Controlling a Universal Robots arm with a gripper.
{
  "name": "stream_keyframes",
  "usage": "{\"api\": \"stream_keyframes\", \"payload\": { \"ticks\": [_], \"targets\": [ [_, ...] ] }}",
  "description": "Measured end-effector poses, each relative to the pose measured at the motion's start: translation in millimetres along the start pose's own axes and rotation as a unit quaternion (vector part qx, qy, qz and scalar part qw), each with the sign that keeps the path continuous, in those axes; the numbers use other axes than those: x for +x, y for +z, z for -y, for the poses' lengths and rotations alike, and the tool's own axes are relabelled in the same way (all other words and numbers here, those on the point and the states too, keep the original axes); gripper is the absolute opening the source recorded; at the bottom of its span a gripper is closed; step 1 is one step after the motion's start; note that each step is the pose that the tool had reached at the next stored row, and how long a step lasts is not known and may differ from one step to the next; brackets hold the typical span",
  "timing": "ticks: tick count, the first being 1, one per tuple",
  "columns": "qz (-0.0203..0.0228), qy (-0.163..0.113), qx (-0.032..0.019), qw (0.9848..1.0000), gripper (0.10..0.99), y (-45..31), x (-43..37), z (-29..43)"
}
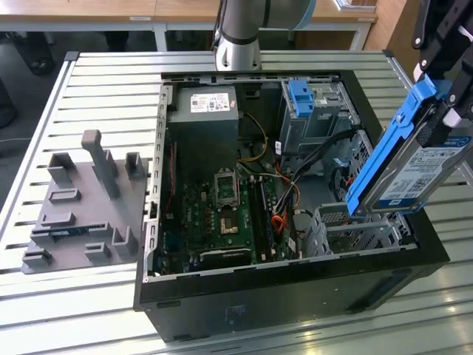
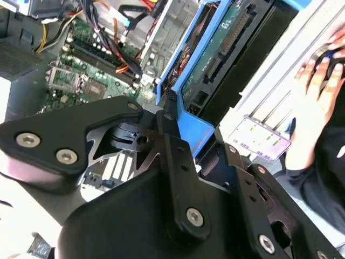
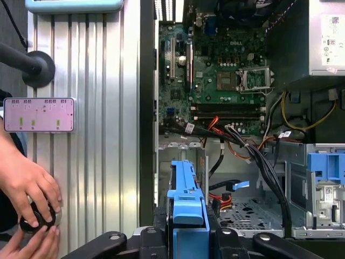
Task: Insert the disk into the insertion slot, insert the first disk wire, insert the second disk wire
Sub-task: 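Insert the disk into the insertion slot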
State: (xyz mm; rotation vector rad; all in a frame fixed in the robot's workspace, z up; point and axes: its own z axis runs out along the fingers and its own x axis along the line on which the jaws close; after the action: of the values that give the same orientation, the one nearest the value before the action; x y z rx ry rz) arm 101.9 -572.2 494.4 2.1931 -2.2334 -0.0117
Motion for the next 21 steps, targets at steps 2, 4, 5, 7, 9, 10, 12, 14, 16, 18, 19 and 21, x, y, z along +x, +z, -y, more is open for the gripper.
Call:
{"api": "stream_keyframes", "payload": {
  "ticks": [2, 4, 5, 7, 9, 10, 12, 14, 16, 18, 19, 21],
  "targets": [
    [0.0002, 0.000, 0.0115, 0.9999, 0.365, 1.0, 0.1, -3.9],
    [0.0004, 0.000, 0.0161, 0.9999, 0.365, 2.8, 0.2, -8.2],
    [0.0005, 0.000, 0.0178, 0.9998, 0.365, 4.1, 0.1, -10.4],
    [0.0007, 0.000, 0.0201, 0.9998, 0.365, 6.8, -0.2, -13.3],
    [0.0008, 0.000, 0.0205, 0.9998, 0.365, 9.7, -2.0, -14.2],
    [0.0007, 0.000, 0.0205, 0.9998, 0.365, 10.6, -3.3, -14.4],
    [0.0008, 0.000, 0.0205, 0.9998, 0.365, 12.4, -4.2, -15.0],
    [0.0008, 0.000, 0.0206, 0.9998, 0.365, 13.9, -4.4, -15.2],
    [0.0008, 0.000, 0.0207, 0.9998, 0.365, 15.1, -4.5, -15.9],
    [0.0008, 0.000, 0.0210, 0.9998, 0.365, 16.2, -4.6, -16.7],
    [0.0007, 0.000, 0.0212, 0.9998, 0.365, 16.6, -4.7, -17.1],
    [0.0006, 0.000, 0.0216, 0.9998, 0.365, 17.4, -5.0, -18.3]
  ]
}}
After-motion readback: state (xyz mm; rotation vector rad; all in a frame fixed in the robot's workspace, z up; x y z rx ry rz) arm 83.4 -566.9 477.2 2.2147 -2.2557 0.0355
